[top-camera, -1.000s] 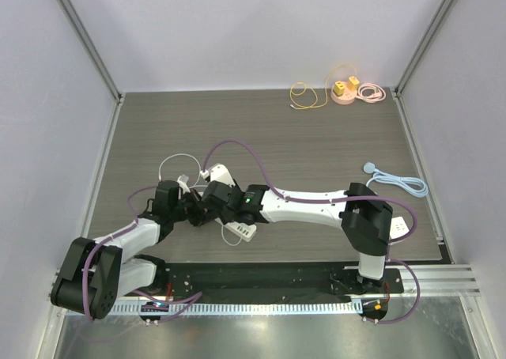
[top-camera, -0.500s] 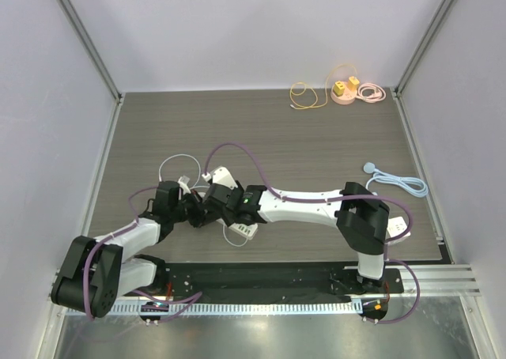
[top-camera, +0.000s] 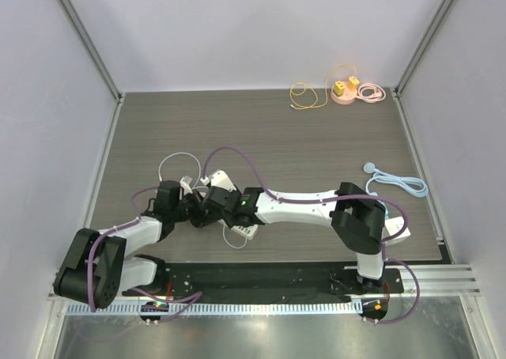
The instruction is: Pull the plug off the socket
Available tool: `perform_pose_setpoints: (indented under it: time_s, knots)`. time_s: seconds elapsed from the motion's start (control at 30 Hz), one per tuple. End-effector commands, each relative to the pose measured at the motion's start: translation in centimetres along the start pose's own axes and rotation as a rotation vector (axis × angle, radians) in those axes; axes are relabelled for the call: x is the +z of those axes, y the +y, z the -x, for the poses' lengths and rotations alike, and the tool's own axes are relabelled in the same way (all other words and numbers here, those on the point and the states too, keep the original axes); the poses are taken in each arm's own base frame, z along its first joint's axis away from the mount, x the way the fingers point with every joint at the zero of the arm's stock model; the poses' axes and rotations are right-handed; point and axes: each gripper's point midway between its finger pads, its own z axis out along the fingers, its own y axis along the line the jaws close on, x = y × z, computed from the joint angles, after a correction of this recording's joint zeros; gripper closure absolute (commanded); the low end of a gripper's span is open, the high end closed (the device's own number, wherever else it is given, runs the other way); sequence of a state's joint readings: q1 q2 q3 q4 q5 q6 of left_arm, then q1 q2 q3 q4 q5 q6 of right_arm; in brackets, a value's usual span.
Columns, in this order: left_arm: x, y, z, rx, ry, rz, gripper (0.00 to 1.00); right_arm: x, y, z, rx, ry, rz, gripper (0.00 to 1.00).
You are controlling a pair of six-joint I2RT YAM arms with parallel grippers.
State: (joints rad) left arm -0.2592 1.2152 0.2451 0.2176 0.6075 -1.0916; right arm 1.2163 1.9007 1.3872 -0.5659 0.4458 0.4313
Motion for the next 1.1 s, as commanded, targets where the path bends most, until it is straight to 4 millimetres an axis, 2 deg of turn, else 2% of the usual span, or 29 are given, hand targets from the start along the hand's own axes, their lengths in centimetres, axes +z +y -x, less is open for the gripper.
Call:
perform_pose_setpoints:
  time_s: [0.0, 0.27, 0.37, 0.53, 0.6, 0.7, 0.77, 0.8, 0.9, 0.93, 1.07]
  knots:
    - [0.1, 3.1, -0.9, -0.035, 0.024, 0.102, 1.00, 0.5, 0.7, 0.2, 0.000, -0.025, 0.023, 0.57]
    - [0.2, 3.3, -1.1, -0.045, 0.035, 0.106, 1.00, 1.4, 0.7, -0.4, 0.000, -0.020, 0.022, 0.57]
    - [0.2, 3.4, -1.3, -0.050, 0.046, 0.115, 1.00, 1.6, 0.9, -0.5, -0.003, -0.019, 0.023, 0.54]
    - [0.3, 4.6, -1.7, -0.072, 0.057, 0.157, 1.00, 2.1, 1.0, -0.7, -0.010, -0.015, 0.021, 0.55]
    - [0.3, 5.0, -1.8, -0.076, 0.058, 0.170, 1.00, 2.4, 1.2, -0.7, -0.012, -0.016, 0.021, 0.58]
    - [0.3, 5.8, -1.7, -0.065, 0.050, 0.205, 1.00, 2.5, 1.2, -0.5, -0.008, -0.027, 0.021, 0.78]
    - [0.2, 6.3, -1.7, -0.052, 0.043, 0.225, 1.00, 2.3, 1.2, -0.2, -0.003, -0.038, 0.020, 0.96]
    - [0.1, 6.8, -1.5, -0.035, 0.031, 0.243, 1.00, 2.2, 0.9, 0.0, 0.000, -0.047, 0.007, 0.99]
    - [0.1, 8.1, -1.3, -0.004, -0.003, 0.287, 1.00, 1.4, 0.2, 1.2, 0.025, -0.099, -0.012, 0.99]
    - [0.1, 8.3, -1.4, -0.008, -0.005, 0.288, 1.00, 0.8, 0.3, 1.9, 0.036, -0.122, 0.001, 0.99]
    - [0.5, 9.4, -1.9, 0.002, -0.031, 0.302, 1.00, 0.4, 0.6, 2.8, 0.065, -0.159, 0.024, 0.99]
